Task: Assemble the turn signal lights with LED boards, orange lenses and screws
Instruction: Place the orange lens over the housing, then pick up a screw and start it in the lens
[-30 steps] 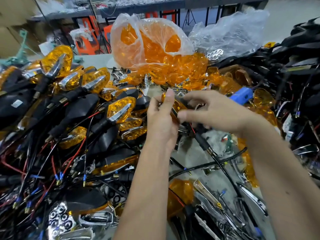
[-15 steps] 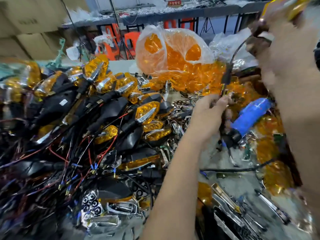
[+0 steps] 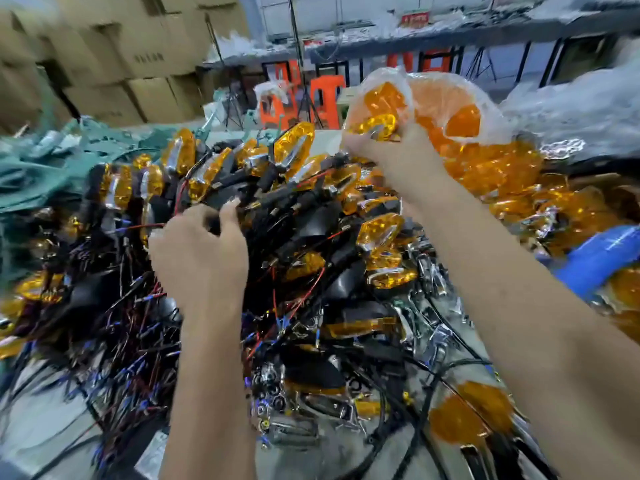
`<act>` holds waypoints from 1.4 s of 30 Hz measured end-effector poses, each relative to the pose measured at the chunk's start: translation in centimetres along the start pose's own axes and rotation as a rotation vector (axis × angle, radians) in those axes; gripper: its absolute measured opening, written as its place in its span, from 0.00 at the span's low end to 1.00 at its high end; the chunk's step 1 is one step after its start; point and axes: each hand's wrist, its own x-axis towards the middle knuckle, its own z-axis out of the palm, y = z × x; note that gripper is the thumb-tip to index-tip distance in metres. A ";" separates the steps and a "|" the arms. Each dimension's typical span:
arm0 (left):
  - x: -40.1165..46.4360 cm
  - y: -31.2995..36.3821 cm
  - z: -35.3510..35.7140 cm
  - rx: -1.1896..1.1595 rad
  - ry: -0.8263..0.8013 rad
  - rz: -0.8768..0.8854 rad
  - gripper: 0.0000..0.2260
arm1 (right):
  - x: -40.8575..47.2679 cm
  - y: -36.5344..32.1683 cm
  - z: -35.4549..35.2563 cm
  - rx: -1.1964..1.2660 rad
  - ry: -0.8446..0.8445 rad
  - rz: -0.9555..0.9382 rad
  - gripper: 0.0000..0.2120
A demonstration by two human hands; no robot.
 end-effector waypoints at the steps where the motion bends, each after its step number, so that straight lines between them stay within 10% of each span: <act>1: 0.0 -0.9 -0.2 0.049 -0.010 -0.047 0.16 | 0.3 0.2 0.9 -0.102 -0.024 -0.015 0.26; 4: -0.6 -1.0 -0.3 0.107 0.039 -0.118 0.11 | 0.3 1.1 3.4 -0.340 0.021 -0.045 0.44; 9: -2.9 4.5 1.3 -0.117 0.189 -0.025 0.09 | -0.2 1.9 4.0 -0.743 -0.014 -0.099 0.31; 13: -5.4 9.0 3.4 -0.378 0.202 0.115 0.06 | -0.7 1.5 1.2 -0.509 0.075 -0.081 0.32; 20: -11.6 14.9 9.3 -0.575 -0.114 0.242 0.02 | -0.8 5.3 -9.9 -0.953 0.240 -0.081 0.09; 24: -13.2 16.7 11.4 -0.644 -0.204 0.309 0.01 | 0.9 7.5 -15.1 -1.400 0.154 0.141 0.21; 42: -16.2 18.5 13.3 -0.936 -1.003 0.042 0.14 | -7.5 6.3 -20.8 -0.327 0.084 0.086 0.06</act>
